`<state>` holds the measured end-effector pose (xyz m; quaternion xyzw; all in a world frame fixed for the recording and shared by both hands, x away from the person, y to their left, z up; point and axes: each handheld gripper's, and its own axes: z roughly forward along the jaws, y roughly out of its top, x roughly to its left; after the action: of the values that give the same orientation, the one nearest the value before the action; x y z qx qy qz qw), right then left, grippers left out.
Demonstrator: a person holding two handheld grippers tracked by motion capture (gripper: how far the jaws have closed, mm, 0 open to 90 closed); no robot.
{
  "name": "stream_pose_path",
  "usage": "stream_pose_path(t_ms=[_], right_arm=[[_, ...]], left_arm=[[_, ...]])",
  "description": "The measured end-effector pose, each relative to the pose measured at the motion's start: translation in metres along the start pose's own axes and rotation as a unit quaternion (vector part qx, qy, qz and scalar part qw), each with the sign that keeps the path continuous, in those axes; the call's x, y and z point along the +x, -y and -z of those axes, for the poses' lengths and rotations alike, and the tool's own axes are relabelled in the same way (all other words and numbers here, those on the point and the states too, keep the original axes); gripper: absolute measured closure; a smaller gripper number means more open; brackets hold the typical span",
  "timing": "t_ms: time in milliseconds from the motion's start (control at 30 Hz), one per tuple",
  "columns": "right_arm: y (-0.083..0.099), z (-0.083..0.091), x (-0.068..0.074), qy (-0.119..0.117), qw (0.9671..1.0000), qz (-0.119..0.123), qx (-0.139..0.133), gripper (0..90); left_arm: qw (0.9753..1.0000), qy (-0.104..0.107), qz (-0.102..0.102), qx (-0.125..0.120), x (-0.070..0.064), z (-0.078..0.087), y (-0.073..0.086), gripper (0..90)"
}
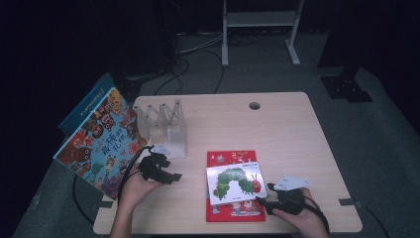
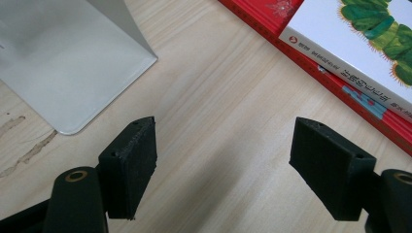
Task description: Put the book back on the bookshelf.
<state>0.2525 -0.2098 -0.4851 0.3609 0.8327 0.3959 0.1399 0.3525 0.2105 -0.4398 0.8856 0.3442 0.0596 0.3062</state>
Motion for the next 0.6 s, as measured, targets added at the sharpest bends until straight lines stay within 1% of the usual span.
stream_pose_path(t_ms=[133,167,200,267,467,500,533,567,600], right_arm=[[-0.003,-0.006,0.002,-0.003,0.9999,0.011,0.008,34.0],[-0.003,-0.008,0.001,0.0,0.9998,0.016,0.01,33.2],[-0.004,-0.009,0.0,-0.003,0.9998,0.016,0.013,32.1],[-0.006,-0.011,-0.003,-0.01,0.9997,0.017,0.015,32.5],[-0.017,-0.021,-0.012,-0.027,0.9987,0.037,0.022,32.5],[-0.02,-0.024,-0.014,-0.03,0.9985,0.041,0.022,32.5],[-0.022,-0.026,-0.015,-0.032,0.9983,0.042,0.025,32.7],[-0.024,-0.028,-0.017,-0.034,0.9981,0.045,0.026,32.9],[-0.027,-0.03,-0.019,-0.036,0.9978,0.048,0.027,33.0]], left_arm=[[1.0,0.001,-0.003,-0.001,-0.001,0.0,0.0,24.3],[1.0,0.002,-0.002,-0.001,-0.001,0.0,0.0,24.0],[1.0,0.004,-0.001,-0.001,0.0,-0.001,0.0,23.8],[0.9999,0.009,0.002,-0.006,0.0,-0.002,0.0,23.8],[0.9999,0.01,-0.006,-0.006,-0.001,-0.004,-0.002,22.7],[0.9999,0.009,-0.003,-0.009,-0.002,-0.005,-0.002,21.9],[0.9999,0.008,-0.008,-0.008,-0.002,-0.005,-0.003,20.8],[0.9999,0.009,-0.008,-0.011,-0.002,-0.006,-0.004,20.1],[0.9998,0.012,-0.012,-0.01,-0.002,-0.007,-0.005,20.0]])
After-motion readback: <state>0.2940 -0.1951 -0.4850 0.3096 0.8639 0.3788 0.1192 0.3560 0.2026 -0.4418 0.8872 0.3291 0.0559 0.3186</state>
